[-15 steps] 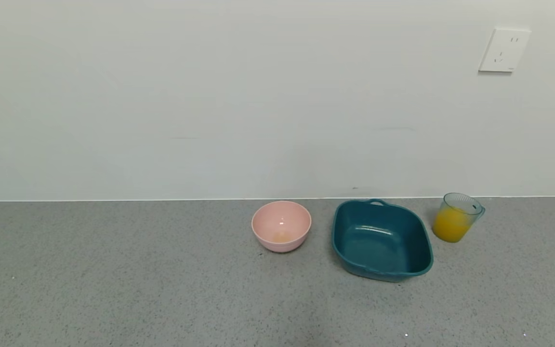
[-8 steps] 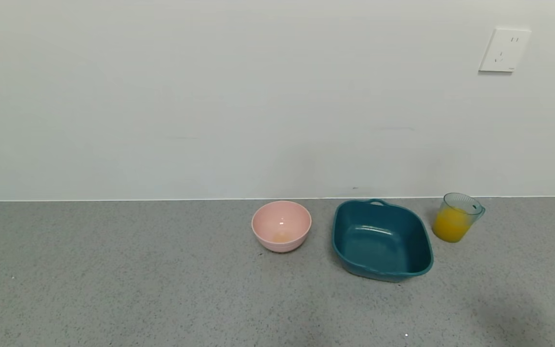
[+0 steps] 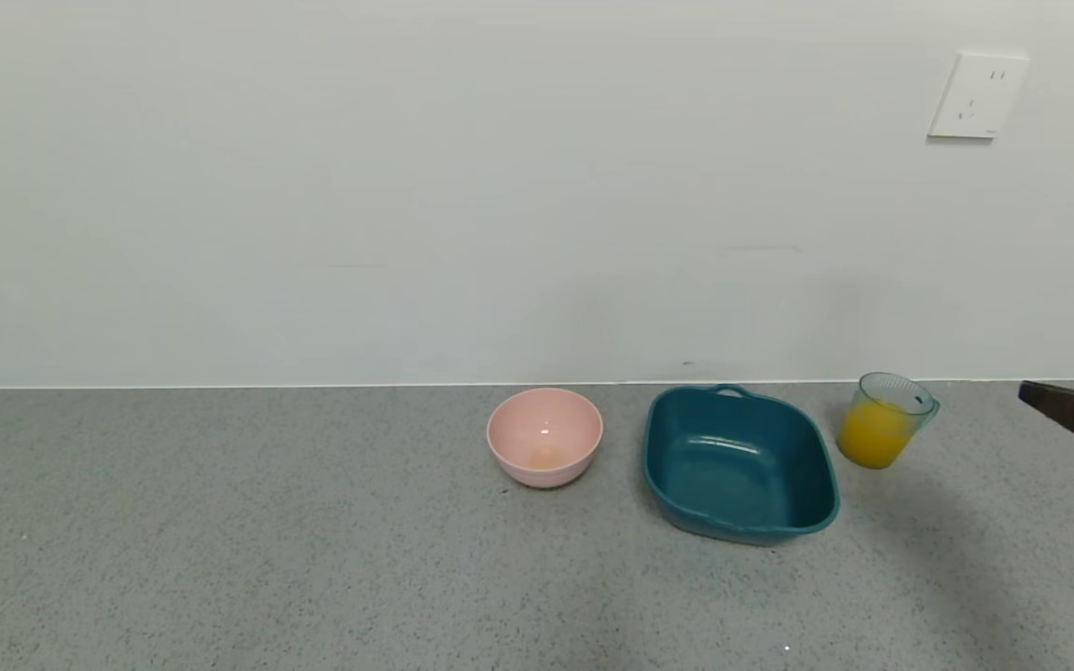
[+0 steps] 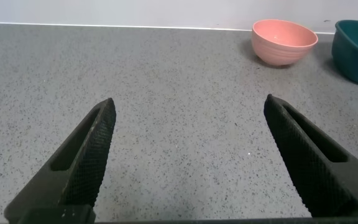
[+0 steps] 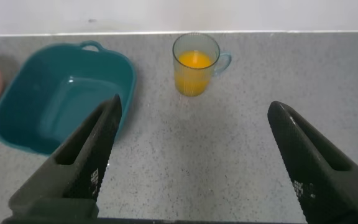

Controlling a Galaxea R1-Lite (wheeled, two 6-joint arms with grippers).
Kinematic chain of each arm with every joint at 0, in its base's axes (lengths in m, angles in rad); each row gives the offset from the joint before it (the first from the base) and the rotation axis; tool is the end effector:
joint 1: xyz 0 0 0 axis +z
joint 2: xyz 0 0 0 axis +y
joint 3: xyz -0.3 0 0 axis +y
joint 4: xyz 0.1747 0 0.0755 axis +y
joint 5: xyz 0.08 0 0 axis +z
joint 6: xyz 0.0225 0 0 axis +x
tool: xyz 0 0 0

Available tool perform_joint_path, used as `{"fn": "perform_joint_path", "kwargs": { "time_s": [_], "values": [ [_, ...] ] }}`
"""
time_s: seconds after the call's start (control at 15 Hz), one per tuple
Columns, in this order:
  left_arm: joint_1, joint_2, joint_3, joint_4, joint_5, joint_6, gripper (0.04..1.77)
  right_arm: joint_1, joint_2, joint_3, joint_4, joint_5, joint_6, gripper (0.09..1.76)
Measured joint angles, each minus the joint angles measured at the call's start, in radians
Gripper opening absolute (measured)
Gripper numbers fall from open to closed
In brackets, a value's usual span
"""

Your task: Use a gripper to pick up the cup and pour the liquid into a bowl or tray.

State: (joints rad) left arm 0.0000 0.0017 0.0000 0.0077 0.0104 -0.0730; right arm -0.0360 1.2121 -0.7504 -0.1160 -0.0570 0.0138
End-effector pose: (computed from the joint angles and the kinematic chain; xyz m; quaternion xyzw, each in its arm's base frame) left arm -0.0227 0.0002 0.0747 -0.0365 0.0045 0.0054 0.9993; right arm 0.1810 -0.0078 0.2360 0.0050 0.1717 -0.0470 0.9840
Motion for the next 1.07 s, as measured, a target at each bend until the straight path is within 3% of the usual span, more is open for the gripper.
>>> {"fn": "perform_joint_path", "kwargs": {
  "time_s": [0.6,1.07],
  "values": [
    [0.0,0.0,0.0,0.0,0.0,0.0,1.72,-0.001,0.458,0.06,-0.28,-0.059,0.073,1.71],
    [0.0,0.0,0.0,0.0,0.0,0.0,1.72,0.007,0.748,0.103,-0.605,-0.138,0.135,1.71]
  ]
}}
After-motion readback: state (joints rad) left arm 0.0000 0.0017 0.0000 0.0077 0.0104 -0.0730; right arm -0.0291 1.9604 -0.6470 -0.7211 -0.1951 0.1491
